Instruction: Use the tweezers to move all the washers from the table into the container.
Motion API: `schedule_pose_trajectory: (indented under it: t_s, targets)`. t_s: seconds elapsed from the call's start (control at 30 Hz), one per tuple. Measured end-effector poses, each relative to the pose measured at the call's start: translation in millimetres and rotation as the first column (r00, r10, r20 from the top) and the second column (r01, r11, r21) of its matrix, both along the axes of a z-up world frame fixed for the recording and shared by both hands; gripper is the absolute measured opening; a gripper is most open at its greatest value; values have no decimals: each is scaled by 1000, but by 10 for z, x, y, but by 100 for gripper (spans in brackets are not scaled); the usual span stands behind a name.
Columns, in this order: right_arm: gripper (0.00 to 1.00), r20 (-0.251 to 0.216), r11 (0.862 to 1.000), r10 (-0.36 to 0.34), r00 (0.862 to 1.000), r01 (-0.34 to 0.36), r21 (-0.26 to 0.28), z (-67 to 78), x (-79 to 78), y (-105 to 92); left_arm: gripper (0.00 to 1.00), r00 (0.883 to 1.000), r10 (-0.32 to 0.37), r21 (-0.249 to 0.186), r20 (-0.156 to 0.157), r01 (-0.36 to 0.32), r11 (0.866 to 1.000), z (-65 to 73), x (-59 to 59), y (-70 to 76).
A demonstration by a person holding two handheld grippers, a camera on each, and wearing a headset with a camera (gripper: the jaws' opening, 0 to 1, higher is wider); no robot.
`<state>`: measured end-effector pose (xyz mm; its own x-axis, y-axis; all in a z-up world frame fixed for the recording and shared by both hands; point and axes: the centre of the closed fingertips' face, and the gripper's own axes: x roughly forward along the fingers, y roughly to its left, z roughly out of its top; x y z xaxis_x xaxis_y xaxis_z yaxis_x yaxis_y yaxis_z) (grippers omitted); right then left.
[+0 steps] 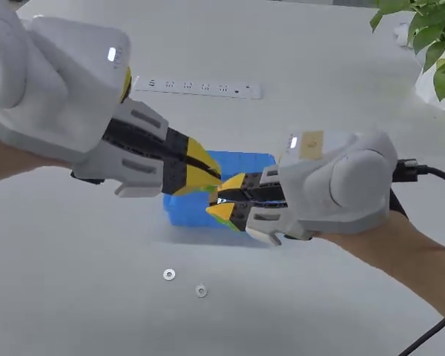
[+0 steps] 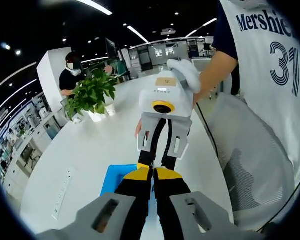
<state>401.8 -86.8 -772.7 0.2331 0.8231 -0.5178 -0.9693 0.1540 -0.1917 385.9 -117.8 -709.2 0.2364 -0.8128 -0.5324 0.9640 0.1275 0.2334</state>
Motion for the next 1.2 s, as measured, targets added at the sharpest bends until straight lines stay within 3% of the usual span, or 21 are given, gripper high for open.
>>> schedule_pose_trajectory:
  t_s: [0.23, 0.4, 0.63, 0.83, 0.97, 1.2]
  targets:
    - [12, -27, 999, 33, 999, -33, -9, -70, -251, 46, 6, 1000, -1, -19, -24, 1, 1000, -36, -259, 20]
    - [11, -62, 999, 35, 997, -35, 4, -142, -443, 107, 6, 998, 36, -28, -53, -37, 999, -155, -424, 81]
    - [11, -109, 999, 50, 993, -51, -7, -302, -661, 131, 6, 992, 48, -57, -114, -54, 997, -266, -636, 143]
    - [11, -124, 998, 62, 990, -64, -15, -356, -776, 132, 6, 990, 37, -72, -135, -47, 996, -334, -688, 132]
    - [11, -131, 998, 61, 990, -64, -15, -378, -788, 129, 6, 988, 30, -99, -150, -45, 994, -339, -682, 104]
    - [12, -148, 998, 53, 988, -55, -13, -418, -782, 107, 6, 987, 14, -98, -160, -30, 995, -380, -661, 78]
